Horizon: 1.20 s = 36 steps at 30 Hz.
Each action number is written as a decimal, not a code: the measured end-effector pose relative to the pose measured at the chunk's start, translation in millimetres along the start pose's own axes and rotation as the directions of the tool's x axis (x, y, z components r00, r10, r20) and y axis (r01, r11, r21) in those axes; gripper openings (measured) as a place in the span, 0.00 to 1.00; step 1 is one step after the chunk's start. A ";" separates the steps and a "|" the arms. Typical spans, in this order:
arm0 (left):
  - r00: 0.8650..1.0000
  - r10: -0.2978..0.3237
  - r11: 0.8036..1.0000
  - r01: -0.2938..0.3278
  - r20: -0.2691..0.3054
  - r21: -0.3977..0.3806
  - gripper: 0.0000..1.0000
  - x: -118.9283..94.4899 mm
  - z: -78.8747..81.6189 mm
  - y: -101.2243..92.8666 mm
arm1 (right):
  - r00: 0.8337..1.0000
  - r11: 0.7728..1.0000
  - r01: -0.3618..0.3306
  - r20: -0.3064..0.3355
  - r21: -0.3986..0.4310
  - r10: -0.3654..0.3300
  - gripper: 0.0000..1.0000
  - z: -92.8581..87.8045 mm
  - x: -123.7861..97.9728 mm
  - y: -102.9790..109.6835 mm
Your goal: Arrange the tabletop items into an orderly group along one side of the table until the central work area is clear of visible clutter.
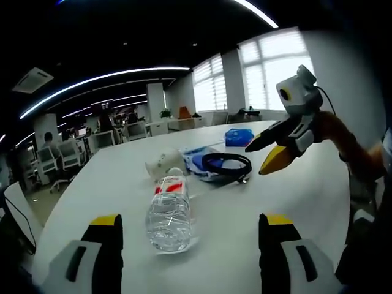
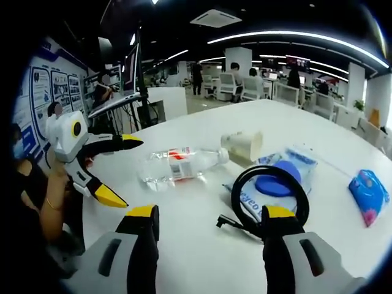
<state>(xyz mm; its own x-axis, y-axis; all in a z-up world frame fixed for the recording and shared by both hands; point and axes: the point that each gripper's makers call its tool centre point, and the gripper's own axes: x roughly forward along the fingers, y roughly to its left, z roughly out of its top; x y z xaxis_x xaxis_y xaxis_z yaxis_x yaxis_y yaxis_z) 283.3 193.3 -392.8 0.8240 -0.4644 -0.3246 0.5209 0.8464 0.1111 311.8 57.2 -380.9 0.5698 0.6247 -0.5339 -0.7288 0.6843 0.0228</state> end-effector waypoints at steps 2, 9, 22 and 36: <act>1.000 -0.002 1.000 0.002 0.002 -0.004 0.91 0.5 -0.2 -0.1 | 1.000 1.000 -0.008 0.004 -0.009 0.008 0.64 3.9 1.5 3.8; 1.000 0.001 1.000 -0.001 -0.007 -0.005 0.91 2.8 -2.6 1.9 | 1.000 1.000 -0.015 -0.001 -0.019 0.015 0.64 7.8 6.2 6.6; 1.000 0.002 1.000 -0.002 -0.011 0.009 0.91 10.9 2.1 3.8 | 1.000 1.000 -0.029 -0.001 0.005 0.029 0.63 11.1 16.0 8.2; 1.000 0.001 1.000 -0.001 -0.017 0.023 0.91 17.2 8.3 6.5 | 0.990 0.971 -0.141 0.026 0.194 0.139 0.61 22.8 28.3 18.7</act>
<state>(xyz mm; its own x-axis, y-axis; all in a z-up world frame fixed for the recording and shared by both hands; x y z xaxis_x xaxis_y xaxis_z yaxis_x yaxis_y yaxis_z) 302.7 188.6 -389.9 0.8206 -0.4590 -0.3405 0.5253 0.8404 0.1332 323.0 96.3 -376.3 0.4729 0.7233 -0.5031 -0.7143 0.6490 0.2617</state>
